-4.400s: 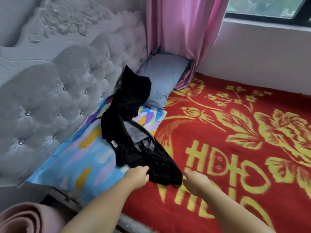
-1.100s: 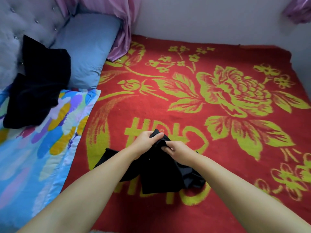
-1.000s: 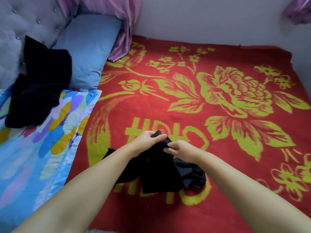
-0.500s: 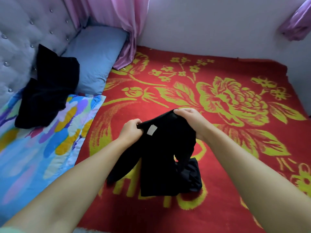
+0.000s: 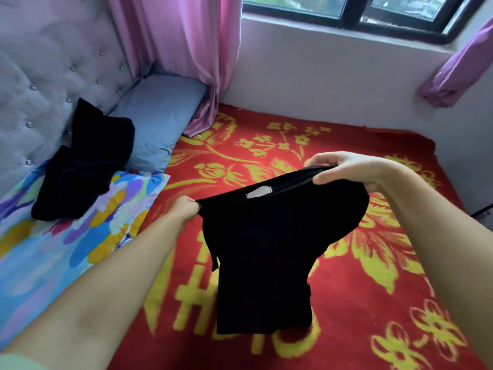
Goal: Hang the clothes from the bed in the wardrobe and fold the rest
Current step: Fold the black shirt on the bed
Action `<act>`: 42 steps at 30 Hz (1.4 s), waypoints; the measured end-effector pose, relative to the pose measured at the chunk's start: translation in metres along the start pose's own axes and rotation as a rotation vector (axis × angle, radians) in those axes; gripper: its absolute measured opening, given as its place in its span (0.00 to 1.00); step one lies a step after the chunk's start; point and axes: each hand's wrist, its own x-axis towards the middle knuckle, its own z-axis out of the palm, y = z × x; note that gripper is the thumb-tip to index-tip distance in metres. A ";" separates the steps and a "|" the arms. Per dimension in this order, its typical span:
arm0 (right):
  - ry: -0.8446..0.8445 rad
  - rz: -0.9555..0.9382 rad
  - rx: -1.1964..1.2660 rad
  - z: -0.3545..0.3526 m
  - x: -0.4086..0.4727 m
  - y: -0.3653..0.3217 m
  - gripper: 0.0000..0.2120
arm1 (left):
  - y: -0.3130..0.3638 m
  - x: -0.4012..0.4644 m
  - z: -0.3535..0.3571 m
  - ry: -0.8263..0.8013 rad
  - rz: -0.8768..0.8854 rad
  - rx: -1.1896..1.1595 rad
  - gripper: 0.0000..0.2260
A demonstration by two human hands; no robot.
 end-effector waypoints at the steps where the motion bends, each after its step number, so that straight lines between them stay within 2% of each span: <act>1: -0.036 0.082 -0.107 -0.004 -0.001 0.001 0.15 | 0.002 -0.005 -0.007 -0.136 -0.098 -0.026 0.07; 2: -0.063 0.156 -0.220 -0.006 0.000 0.001 0.15 | 0.006 -0.009 -0.014 -0.251 -0.117 -0.041 0.11; 4: -0.035 0.213 -0.370 -0.006 0.003 0.000 0.13 | 0.018 -0.013 -0.026 -0.349 0.004 -0.110 0.18; 6: 0.107 0.169 -0.365 -0.008 0.007 -0.001 0.08 | 0.038 -0.022 -0.037 -0.355 0.176 -0.283 0.20; 8: 0.251 0.108 -0.317 -0.015 0.010 -0.002 0.05 | 0.059 -0.032 -0.043 -0.358 0.270 -0.408 0.18; 11: 0.425 0.106 -0.437 -0.028 0.024 0.001 0.09 | 0.084 -0.043 -0.043 -0.416 0.238 -0.398 0.18; 12: 0.471 0.126 -0.507 -0.030 0.031 0.002 0.10 | 0.091 -0.045 -0.041 -0.432 0.288 -0.272 0.17; 13: 0.511 0.150 -0.570 -0.033 0.039 0.004 0.09 | 0.095 -0.042 -0.040 -0.441 0.401 -0.016 0.15; 16: 0.653 0.200 -0.731 -0.043 0.059 0.012 0.05 | 0.106 -0.025 -0.040 -0.415 0.681 0.895 0.07; 17: 0.714 0.206 -0.760 -0.047 0.063 0.010 0.07 | 0.112 -0.014 -0.044 -0.365 0.702 1.061 0.06; 19: 0.850 0.172 -0.785 -0.062 0.072 -0.001 0.10 | 0.136 0.010 -0.056 -0.126 0.728 1.112 0.05; 21: 0.993 0.110 -0.752 -0.086 0.076 -0.024 0.10 | 0.173 0.025 -0.075 0.134 0.755 0.956 0.05; 24: 1.217 0.012 -0.652 -0.132 0.076 -0.066 0.13 | 0.234 0.030 -0.107 0.440 0.816 0.727 0.07; 26: 1.327 -0.058 -0.571 -0.151 0.073 -0.090 0.17 | 0.258 0.020 -0.120 0.566 0.909 0.640 0.07; 28: 1.386 -0.109 -0.496 -0.155 0.071 -0.108 0.14 | 0.266 0.009 -0.128 0.630 0.998 0.572 0.08; 31: 1.342 -0.202 -0.436 -0.140 0.077 -0.112 0.09 | 0.244 0.005 -0.132 0.594 1.061 0.589 0.08; 33: 1.232 -0.277 -0.380 -0.121 0.088 -0.093 0.09 | 0.211 0.017 -0.129 0.506 1.071 0.685 0.13; 35: 1.078 -0.287 -0.398 -0.096 0.099 -0.058 0.11 | 0.164 0.032 -0.122 0.384 1.000 0.864 0.16; 38: 0.859 -0.195 -0.510 -0.045 0.112 0.015 0.14 | 0.078 0.044 -0.097 0.207 0.841 1.041 0.12; 42: 0.585 -0.035 -0.689 0.036 0.131 0.125 0.23 | -0.042 0.051 -0.040 -0.019 0.668 1.241 0.21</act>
